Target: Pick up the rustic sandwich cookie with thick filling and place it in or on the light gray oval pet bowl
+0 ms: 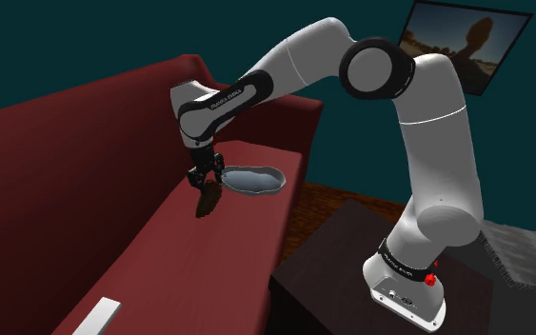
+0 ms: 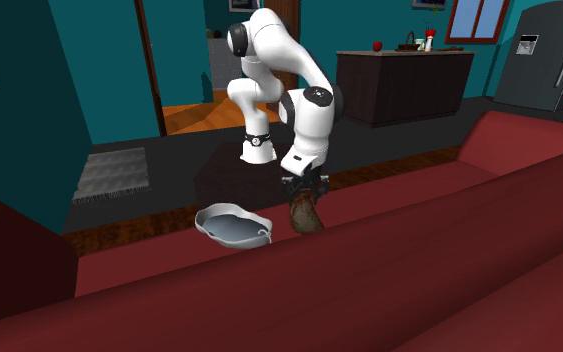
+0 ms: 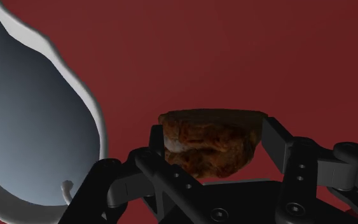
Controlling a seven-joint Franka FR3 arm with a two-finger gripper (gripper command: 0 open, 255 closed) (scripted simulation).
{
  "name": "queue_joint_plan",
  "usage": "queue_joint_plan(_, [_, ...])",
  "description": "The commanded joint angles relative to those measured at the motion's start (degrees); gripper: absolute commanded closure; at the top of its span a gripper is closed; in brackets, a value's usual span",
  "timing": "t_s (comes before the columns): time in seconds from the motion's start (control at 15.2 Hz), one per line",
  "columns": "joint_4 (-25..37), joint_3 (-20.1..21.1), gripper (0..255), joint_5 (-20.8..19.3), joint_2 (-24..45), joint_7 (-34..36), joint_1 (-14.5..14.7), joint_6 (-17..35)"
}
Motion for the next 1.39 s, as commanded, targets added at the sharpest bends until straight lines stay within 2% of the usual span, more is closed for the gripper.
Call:
queue_joint_plan(0.0, [0.3, 0.1, 255, 0.2, -0.9, -0.1, -0.1, -1.2])
queue_joint_plan(0.66, [2.3, 0.7, 255, 1.1, -4.6, -0.6, -0.4, -6.7])
queue_joint_plan(1.32, [-9.0, -2.7, 255, 1.2, -12.7, -11.8, -9.3, -3.2])
